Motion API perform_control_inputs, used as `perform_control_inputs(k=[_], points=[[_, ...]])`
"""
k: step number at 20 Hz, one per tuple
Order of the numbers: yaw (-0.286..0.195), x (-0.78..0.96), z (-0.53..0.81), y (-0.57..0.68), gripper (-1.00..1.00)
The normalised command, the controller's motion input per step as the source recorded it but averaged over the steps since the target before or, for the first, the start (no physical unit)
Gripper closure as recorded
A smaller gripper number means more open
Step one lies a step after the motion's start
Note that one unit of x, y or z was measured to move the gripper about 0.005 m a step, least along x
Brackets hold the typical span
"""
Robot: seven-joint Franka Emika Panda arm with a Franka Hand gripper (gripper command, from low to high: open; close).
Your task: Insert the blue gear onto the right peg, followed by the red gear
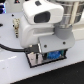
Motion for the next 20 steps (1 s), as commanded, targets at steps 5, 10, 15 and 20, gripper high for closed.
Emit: perform_control_inputs(k=[5, 10, 15, 20], points=[[0.0, 0.11, -0.01, 0.15, -1.0], [0.0, -0.03, 0.47, 0.2, -1.0], [0.0, -0.11, 0.5, 0.21, -1.0], [0.0, -0.52, 0.28, 0.28, -1.0]])
